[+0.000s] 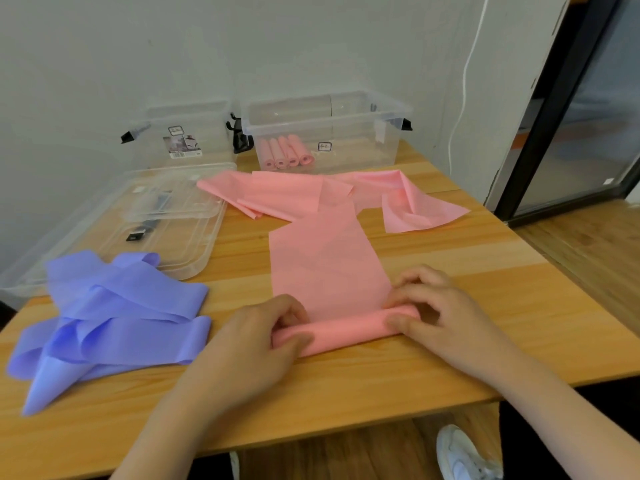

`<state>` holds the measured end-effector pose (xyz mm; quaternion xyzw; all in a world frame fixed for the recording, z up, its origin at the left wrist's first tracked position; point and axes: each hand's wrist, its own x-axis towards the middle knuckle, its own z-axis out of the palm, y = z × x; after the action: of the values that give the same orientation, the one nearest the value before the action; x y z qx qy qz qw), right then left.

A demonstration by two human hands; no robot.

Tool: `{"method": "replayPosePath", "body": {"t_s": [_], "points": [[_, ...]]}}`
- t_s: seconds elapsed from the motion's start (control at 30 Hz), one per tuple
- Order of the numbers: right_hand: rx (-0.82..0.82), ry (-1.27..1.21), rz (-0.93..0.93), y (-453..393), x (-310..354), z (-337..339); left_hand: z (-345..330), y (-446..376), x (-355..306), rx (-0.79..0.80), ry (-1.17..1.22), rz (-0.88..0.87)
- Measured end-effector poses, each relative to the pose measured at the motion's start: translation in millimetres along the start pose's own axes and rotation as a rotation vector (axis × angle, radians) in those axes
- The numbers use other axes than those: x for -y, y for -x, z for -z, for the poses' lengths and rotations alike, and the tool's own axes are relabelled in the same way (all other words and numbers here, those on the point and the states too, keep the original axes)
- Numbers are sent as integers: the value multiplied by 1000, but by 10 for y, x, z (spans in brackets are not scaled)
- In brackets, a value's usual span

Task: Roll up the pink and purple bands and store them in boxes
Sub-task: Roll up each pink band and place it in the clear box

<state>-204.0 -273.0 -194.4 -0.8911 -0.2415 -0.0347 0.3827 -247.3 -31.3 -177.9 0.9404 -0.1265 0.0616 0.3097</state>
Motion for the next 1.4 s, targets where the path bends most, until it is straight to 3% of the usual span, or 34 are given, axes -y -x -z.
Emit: {"method": "replayPosePath", "body": {"t_s": [0.07,0.17,0.27,0.43,0.6,0.7,0.8,0.93,1.07,1.13,1.27,1.4], "points": [[54,-63,3,8,5,39,-8,-17,29,-8,28,-17],[14,-79,-35,3,9,25,-15,-23,69,61,-27,-74],[-1,-117,-73,-11,-10,5,-48,-33,72,33,-38,-69],[104,58,14,-5,-36,-14,-72,-13,37,1,-48,-47],[-7,-77,-30,3,-21,6,-78,-19,51,33,-104,-92],[29,-33,4,-1,-30,4,-103,-22,26,-54,-39,-45],[69,14,39,-4,-24,-7,-94,-30,64,-41,-63,-81],[-61,-94,-16,2,-22,3,-87,-33,63,19,-91,-102],[37,-106,36,14,-32,28,-114,-15,13,-49,-33,-47],[61,-60,62,8,-40,34,-115,-24,26,-35,-16,-75],[-66,-26,45,-3,-89,23,-140,-45,88,83,-33,-108],[-3,-5,57,31,-90,47,-142,-34,37,-37,-21,-63]]}}
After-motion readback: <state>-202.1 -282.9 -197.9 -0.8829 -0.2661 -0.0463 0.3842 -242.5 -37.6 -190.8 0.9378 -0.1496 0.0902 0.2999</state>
